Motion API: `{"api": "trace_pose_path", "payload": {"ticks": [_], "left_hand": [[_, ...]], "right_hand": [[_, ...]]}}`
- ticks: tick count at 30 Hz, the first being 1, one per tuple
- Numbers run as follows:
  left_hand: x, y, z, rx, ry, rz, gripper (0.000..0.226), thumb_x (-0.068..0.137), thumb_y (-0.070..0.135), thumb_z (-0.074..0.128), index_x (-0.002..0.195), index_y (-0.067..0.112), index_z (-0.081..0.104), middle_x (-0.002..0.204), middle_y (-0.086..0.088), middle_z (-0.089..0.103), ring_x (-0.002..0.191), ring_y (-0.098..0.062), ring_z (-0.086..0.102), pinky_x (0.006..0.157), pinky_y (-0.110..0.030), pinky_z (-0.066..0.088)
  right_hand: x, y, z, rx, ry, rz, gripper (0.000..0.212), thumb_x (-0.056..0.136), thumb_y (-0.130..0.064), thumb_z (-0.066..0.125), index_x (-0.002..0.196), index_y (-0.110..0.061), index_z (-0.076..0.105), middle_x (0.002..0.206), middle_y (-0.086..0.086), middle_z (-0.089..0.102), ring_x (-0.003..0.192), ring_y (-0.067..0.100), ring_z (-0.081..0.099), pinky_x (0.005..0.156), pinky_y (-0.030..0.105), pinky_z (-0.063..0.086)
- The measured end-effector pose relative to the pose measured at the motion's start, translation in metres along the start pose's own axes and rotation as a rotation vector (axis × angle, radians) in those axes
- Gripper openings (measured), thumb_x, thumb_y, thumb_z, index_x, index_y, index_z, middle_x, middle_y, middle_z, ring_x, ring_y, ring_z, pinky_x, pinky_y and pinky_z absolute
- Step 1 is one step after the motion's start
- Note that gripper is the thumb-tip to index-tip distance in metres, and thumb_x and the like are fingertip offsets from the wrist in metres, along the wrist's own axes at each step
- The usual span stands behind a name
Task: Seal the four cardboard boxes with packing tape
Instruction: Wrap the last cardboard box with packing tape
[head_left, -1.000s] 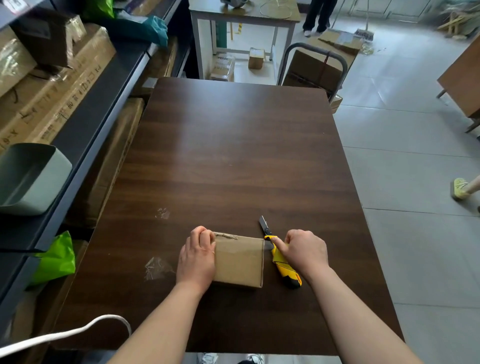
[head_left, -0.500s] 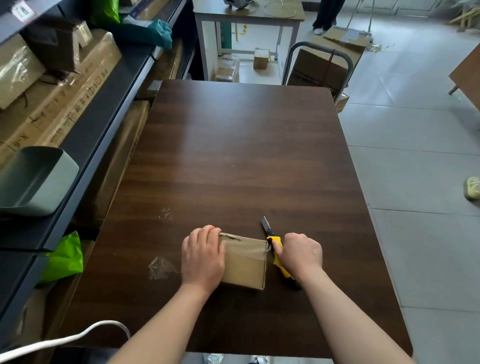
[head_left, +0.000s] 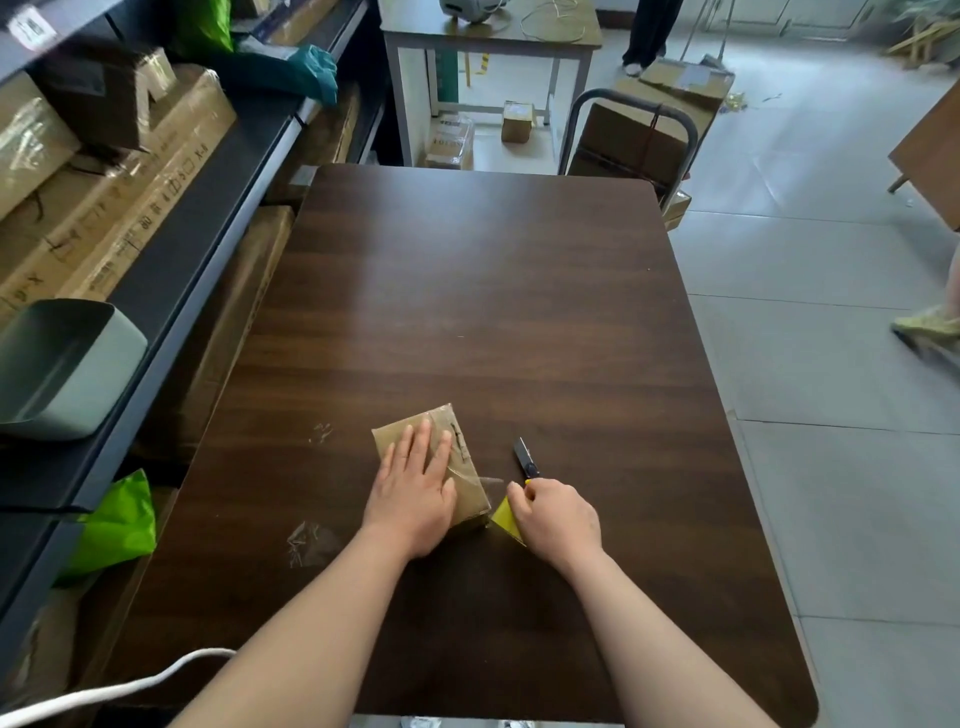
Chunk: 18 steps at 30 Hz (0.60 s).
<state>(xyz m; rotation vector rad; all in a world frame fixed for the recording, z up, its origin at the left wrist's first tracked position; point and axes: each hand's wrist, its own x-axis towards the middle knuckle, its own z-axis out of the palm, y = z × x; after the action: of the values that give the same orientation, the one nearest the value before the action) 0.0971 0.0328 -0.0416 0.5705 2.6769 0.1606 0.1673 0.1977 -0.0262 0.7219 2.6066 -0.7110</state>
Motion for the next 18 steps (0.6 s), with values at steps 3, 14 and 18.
{"api": "trace_pose_path", "payload": {"ticks": [3,14,18], "left_hand": [[0.005,0.001,0.005,0.019,-0.025,-0.020,0.064,0.099,0.054,0.014,0.148,0.033,-0.022,0.153,-0.002,-0.035,0.141,-0.021,-0.032,0.116,-0.040,-0.018],[0.013,-0.009,0.009,-0.179,-0.018,0.006,0.059,0.102,0.041,0.019,0.151,0.036,-0.014,0.158,0.003,-0.027,0.143,-0.014,-0.029,0.116,-0.039,-0.019],[0.012,-0.011,0.008,-0.216,-0.017,0.016,0.057,0.102,0.041,0.018,0.151,0.037,-0.011,0.158,0.004,-0.026,0.142,-0.012,-0.029,0.115,-0.038,-0.019]], "right_hand": [[-0.001,0.005,0.006,0.092,-0.043,0.046,0.035,0.093,-0.047,0.044,0.092,-0.020,0.067,0.093,0.000,0.065,0.094,0.025,0.061,0.076,0.030,0.043],[-0.031,-0.007,0.011,0.345,0.048,-0.016,0.042,0.093,-0.046,0.054,0.066,-0.015,0.059,0.059,-0.005,0.053,0.060,0.012,0.049,0.052,0.027,0.034],[-0.036,-0.006,0.010,0.298,0.038,-0.004,0.041,0.092,-0.049,0.053,0.070,-0.016,0.061,0.063,-0.005,0.056,0.066,0.014,0.055,0.054,0.027,0.036]]}}
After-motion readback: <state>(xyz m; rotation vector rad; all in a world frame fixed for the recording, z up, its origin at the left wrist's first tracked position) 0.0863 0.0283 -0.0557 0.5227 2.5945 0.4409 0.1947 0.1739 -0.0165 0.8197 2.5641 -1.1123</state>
